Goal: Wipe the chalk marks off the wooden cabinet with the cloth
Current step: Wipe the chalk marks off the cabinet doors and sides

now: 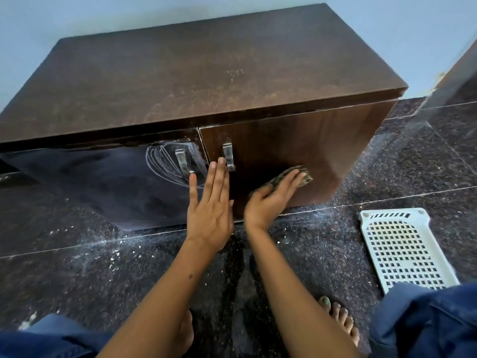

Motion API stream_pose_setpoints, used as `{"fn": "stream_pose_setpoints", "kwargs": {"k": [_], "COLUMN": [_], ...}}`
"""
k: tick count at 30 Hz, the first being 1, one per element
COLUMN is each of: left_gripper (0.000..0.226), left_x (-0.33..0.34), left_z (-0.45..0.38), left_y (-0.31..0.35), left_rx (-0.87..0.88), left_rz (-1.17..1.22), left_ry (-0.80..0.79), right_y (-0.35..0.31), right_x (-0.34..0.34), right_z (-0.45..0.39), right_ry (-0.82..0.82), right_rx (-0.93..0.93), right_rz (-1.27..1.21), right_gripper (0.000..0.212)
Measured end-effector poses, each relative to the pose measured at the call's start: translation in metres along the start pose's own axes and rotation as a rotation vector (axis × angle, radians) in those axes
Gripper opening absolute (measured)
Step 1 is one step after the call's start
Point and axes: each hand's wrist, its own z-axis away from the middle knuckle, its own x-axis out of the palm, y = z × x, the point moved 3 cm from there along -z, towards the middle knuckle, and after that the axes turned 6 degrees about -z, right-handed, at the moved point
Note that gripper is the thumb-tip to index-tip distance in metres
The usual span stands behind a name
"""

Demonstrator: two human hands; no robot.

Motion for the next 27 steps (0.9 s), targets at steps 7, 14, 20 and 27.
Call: {"fn": "stream_pose_setpoints", "kwargs": {"k": [7,14,20,27], "left_gripper": [0.065,0.063,0.062,0.063], "left_x": [-0.009,-0.019,-0.024,-0.031], "left_z": [0.002,-0.002,-0.001,-0.002], "left_y": [-0.007,-0.005,-0.005,-0.005], "left_rx": [0.019,0.008,0.021,-0.011], "left_rz": [-0.045,-0.028,0.013,0.072], "left_ry": [0.035,0.066,0.071,0.062], "right_y": [-0.008,-0.053,-0.045,-0.098], "right_x": [-0.019,-0.007,-0.034,-0.014], "right_z": [-0.041,-0.012,-0.046,-0.034], "right_ry": [0.068,-0.067,0.023,0.001], "right_rx": [0.281,-0.33,-0.157,-0.587], "right_rz": [-0.059,0.009,0.002,0.077], "right_gripper": [0.063,0.07,0.069,0.065]}}
